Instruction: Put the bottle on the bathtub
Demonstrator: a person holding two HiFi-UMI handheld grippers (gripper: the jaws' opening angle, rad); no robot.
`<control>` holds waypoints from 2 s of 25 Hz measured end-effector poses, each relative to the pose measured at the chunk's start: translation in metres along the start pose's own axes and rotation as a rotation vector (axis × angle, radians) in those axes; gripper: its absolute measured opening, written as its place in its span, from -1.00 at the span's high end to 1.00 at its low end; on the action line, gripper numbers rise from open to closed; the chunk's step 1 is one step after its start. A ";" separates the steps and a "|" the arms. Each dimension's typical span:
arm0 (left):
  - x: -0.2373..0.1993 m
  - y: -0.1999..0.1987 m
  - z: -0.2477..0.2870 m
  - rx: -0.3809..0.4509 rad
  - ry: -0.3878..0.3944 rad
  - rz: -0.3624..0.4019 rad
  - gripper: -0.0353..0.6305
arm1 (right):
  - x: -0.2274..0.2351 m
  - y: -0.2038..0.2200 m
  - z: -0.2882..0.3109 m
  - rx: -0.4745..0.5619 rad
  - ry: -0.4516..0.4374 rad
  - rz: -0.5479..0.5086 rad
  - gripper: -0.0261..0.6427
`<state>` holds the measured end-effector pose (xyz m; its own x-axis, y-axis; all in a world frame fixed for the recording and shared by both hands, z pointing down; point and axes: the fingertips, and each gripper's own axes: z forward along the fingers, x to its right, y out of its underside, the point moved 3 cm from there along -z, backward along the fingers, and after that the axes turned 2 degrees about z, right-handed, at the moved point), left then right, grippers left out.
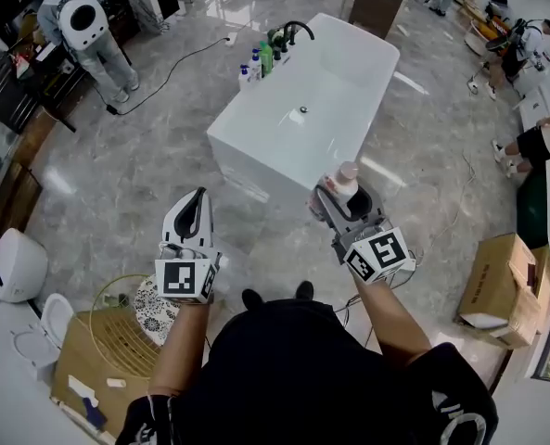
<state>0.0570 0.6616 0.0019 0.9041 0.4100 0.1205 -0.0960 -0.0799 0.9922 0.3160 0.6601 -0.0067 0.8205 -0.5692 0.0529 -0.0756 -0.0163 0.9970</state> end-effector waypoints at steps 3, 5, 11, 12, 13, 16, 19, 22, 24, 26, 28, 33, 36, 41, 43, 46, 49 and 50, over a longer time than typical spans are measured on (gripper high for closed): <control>-0.021 0.000 -0.008 0.014 0.004 0.000 0.87 | -0.014 0.001 0.014 -0.004 0.009 -0.005 0.23; -0.037 0.001 -0.012 0.021 0.010 0.009 0.87 | -0.022 0.000 0.026 0.006 0.018 0.008 0.23; -0.075 0.017 -0.008 -0.003 0.020 0.000 0.87 | -0.032 0.010 0.066 -0.013 0.024 0.010 0.23; -0.078 0.020 -0.006 -0.007 0.020 0.000 0.87 | -0.031 0.013 0.072 -0.020 0.023 0.012 0.23; -0.081 0.022 -0.004 -0.010 0.020 0.001 0.87 | -0.030 0.017 0.078 -0.025 0.022 0.013 0.23; -0.094 0.030 0.012 -0.020 0.020 0.001 0.87 | -0.019 0.026 0.103 -0.036 0.016 0.012 0.23; -0.112 0.039 0.034 -0.033 0.008 0.000 0.87 | -0.003 0.036 0.140 -0.044 0.003 0.018 0.23; -0.132 0.050 0.066 -0.050 -0.004 -0.003 0.87 | 0.020 0.048 0.183 -0.052 -0.009 0.033 0.23; -0.145 0.057 0.094 -0.063 -0.009 -0.008 0.87 | 0.038 0.056 0.214 -0.059 -0.017 0.043 0.23; -0.157 0.061 0.127 -0.071 -0.011 -0.009 0.87 | 0.059 0.063 0.246 -0.070 -0.028 0.047 0.23; -0.168 0.065 0.163 -0.082 -0.010 -0.009 0.87 | 0.081 0.069 0.278 -0.086 -0.041 0.049 0.23; -0.188 0.074 0.252 -0.119 -0.014 -0.025 0.87 | 0.138 0.091 0.353 -0.131 -0.085 0.060 0.23; -0.197 0.075 0.301 -0.103 -0.007 -0.013 0.87 | 0.172 0.102 0.396 -0.141 -0.111 0.057 0.23; -0.211 0.082 0.353 -0.099 -0.014 0.000 0.87 | 0.216 0.122 0.456 -0.152 -0.142 0.068 0.23; -0.217 0.088 0.366 -0.091 -0.012 -0.008 0.87 | 0.227 0.131 0.477 -0.155 -0.149 0.066 0.23; -0.228 0.103 0.384 -0.094 -0.012 -0.030 0.87 | 0.238 0.145 0.508 -0.157 -0.157 0.057 0.23; -0.237 0.125 0.401 -0.113 -0.019 -0.036 0.87 | 0.246 0.169 0.534 -0.170 -0.158 0.053 0.23; -0.242 0.134 0.406 -0.122 -0.022 -0.038 0.87 | 0.248 0.178 0.542 -0.175 -0.155 0.054 0.23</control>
<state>-0.0056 0.1826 0.0927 0.9169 0.3903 0.0835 -0.1105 0.0470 0.9928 0.1989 0.0701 0.1537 0.7202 -0.6849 0.1104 -0.0068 0.1522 0.9883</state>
